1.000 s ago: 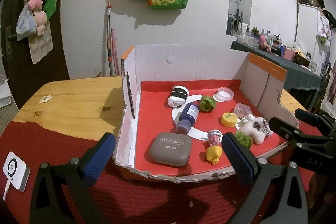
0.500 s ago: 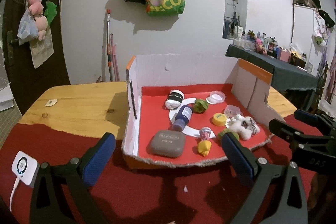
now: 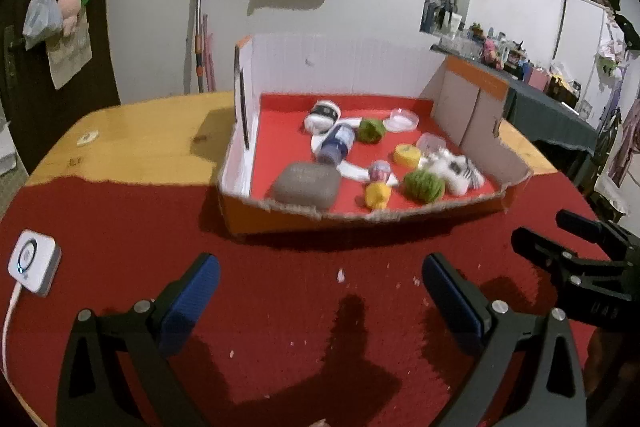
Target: Organize objects
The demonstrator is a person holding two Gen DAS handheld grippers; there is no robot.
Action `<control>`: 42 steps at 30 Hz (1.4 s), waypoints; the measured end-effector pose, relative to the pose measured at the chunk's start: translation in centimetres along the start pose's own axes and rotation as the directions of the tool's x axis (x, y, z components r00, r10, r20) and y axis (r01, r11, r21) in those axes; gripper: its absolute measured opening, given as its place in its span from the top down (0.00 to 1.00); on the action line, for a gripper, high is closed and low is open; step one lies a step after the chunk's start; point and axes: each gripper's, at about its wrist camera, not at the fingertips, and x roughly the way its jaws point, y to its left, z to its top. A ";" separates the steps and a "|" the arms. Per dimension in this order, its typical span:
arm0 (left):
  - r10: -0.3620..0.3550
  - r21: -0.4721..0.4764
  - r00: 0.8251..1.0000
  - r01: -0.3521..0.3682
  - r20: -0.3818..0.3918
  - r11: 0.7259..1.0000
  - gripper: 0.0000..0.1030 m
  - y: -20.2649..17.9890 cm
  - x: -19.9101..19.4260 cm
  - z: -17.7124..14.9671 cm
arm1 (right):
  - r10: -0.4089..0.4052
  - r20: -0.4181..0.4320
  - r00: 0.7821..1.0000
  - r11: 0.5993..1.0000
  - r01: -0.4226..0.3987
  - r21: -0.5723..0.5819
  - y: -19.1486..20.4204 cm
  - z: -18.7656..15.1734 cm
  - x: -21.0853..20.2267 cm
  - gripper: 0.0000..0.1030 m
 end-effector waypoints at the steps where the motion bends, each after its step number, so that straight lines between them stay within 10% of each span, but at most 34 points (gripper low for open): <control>1: 0.005 -0.002 1.000 -0.005 -0.009 1.000 0.00 0.0 0.2 -0.2 | -0.004 -0.012 1.000 1.000 0.004 -0.003 0.0 -0.3 0.3 0.08; 12: 0.034 -0.057 0.990 -0.042 -0.137 0.997 0.00 0.9 2.7 -1.5 | -0.037 -0.141 0.989 0.999 0.040 0.020 -0.4 -0.9 2.9 0.07; 42: 0.106 -0.015 0.982 -0.109 -0.157 0.994 0.00 0.1 3.3 -1.5 | -0.077 -0.168 0.983 0.997 0.078 0.001 0.0 -1.1 3.4 0.00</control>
